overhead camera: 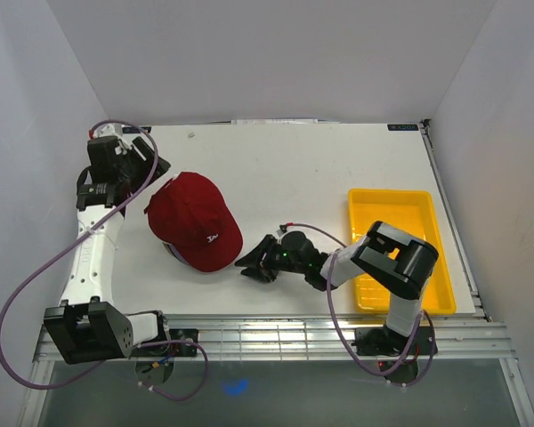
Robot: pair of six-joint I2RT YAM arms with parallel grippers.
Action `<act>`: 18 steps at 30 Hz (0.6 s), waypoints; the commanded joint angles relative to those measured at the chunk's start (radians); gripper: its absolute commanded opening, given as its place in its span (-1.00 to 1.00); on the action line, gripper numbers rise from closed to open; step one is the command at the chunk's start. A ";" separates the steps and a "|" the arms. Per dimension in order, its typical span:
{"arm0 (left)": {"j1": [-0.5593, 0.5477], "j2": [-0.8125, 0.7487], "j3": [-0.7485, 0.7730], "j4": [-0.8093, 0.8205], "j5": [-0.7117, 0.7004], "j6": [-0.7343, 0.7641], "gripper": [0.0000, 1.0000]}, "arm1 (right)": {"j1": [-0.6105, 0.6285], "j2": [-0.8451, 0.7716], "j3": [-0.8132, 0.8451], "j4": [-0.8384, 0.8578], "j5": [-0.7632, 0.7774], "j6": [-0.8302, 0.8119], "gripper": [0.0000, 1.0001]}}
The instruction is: Stack the hats
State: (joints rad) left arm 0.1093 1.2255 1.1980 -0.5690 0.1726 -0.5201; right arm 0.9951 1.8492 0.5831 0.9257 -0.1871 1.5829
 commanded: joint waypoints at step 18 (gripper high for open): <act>-0.091 0.060 0.345 0.023 0.219 -0.069 0.96 | -0.056 -0.697 0.289 -1.226 0.448 -0.660 0.07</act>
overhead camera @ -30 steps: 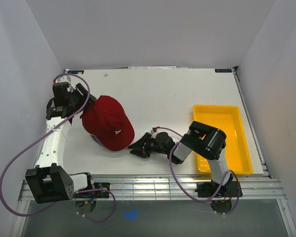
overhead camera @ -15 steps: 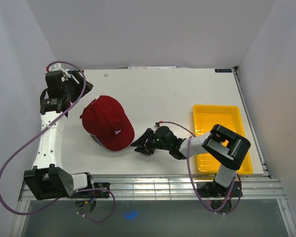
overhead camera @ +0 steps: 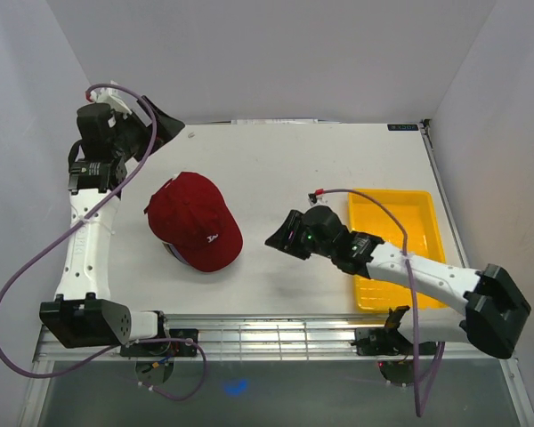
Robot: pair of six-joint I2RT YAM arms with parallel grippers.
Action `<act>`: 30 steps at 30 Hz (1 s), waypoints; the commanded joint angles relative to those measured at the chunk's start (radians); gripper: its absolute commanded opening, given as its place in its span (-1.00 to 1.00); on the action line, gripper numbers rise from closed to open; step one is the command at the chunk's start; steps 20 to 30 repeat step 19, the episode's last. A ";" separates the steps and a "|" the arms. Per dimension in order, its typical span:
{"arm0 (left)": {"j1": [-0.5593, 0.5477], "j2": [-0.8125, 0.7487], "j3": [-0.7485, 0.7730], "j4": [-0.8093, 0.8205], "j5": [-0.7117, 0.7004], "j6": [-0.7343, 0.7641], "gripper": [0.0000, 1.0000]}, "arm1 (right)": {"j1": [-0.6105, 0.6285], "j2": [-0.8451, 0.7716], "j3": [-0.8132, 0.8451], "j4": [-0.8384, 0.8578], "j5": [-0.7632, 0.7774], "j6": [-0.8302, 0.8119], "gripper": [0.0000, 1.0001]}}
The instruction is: Stack the hats
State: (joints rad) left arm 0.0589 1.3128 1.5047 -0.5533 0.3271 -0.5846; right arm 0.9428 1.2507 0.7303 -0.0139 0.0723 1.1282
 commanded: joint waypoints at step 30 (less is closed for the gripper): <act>-0.185 -0.175 0.020 -0.140 0.064 0.101 0.96 | -0.004 -0.350 0.468 -0.675 0.534 -0.436 0.93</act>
